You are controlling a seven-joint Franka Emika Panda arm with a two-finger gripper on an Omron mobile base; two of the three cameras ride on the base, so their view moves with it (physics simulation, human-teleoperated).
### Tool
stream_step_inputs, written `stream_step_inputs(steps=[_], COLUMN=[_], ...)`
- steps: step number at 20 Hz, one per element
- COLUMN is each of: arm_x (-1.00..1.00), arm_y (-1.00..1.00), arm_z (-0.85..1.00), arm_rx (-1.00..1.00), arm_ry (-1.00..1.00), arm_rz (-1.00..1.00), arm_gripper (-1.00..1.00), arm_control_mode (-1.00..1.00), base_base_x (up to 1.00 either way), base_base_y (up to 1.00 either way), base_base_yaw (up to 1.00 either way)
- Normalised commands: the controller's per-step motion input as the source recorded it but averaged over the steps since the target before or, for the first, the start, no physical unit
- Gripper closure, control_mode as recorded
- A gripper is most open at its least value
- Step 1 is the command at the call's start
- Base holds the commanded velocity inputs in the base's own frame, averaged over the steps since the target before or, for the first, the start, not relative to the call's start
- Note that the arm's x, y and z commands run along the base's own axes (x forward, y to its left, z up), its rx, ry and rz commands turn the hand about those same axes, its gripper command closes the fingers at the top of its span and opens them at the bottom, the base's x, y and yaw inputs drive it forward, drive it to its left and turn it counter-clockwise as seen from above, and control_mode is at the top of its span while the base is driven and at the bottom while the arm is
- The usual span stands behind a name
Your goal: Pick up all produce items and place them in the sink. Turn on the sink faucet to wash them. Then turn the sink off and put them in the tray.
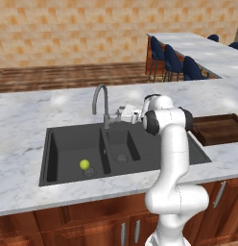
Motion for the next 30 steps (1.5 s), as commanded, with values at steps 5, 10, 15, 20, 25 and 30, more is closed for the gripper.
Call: stream_step_inputs(steps=[5,10,15,20,25,30], arm_x=[0.27,0.23,0.09,0.01,0.0,0.01], arm_y=[-0.05,0.0,0.0,0.03,0.1,0.04], arm_z=[-0.12,-0.24,-0.27,-0.02,0.0,0.0], arm_rx=[-0.02,-0.01,-0.02,0.0,0.0,-0.02], arm_ry=[0.09,0.04,0.0,0.06,0.13,0.21], arm_rz=[-0.05,0.0,0.0,-0.05,-0.13,-0.14], arm_gripper=[-1.0,-1.0,-1.0,1.0,1.0,1.0], arm_control_mode=[-1.0,-1.0,-1.0,-1.0,-1.0,-1.0], base_base_x=[0.0,0.0,0.0,0.0,0.0,0.0], base_base_y=[0.0,0.0,0.0,0.0,0.0,0.0], base_base_yaw=[0.0,0.0,0.0,0.0,0.0,0.0])
